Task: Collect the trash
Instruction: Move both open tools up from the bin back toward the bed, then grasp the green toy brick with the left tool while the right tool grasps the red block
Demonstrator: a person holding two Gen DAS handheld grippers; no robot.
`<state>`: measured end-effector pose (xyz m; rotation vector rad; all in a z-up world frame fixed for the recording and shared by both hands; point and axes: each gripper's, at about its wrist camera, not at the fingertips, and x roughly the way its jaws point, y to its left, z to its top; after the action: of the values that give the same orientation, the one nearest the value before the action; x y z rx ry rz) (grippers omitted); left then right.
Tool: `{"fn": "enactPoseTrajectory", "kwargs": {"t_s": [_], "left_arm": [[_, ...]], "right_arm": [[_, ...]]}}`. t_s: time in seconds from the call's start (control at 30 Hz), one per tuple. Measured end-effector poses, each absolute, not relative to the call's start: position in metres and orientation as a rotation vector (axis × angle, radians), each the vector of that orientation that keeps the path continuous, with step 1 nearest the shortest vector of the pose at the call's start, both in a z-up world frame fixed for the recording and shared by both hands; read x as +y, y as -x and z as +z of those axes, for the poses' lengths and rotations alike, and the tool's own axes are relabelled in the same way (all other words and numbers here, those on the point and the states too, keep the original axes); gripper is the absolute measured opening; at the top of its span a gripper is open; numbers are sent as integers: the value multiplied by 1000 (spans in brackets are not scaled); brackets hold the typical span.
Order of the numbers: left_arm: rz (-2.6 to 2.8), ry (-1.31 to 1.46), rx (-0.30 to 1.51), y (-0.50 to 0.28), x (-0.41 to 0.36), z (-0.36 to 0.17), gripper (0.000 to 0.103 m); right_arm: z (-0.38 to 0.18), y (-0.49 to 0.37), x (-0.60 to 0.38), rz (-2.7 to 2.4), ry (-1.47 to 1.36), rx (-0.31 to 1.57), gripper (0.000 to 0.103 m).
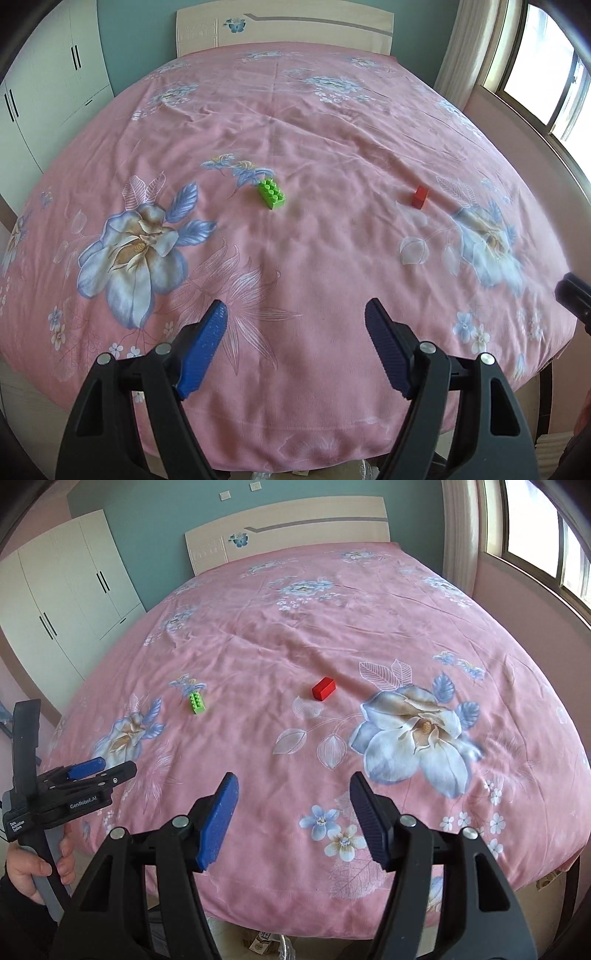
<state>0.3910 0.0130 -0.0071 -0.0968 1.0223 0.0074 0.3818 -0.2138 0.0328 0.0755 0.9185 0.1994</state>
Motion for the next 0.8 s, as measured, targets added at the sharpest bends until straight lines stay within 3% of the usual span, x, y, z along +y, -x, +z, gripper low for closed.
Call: {"fn": "enactPoseTrajectory", "kwargs": {"t_s": [0.8], "left_arm": [[185,190,1104,-554,38,-72,79]], "right_arm": [[-39,-558,-189,122,-128,1018,63]]}}
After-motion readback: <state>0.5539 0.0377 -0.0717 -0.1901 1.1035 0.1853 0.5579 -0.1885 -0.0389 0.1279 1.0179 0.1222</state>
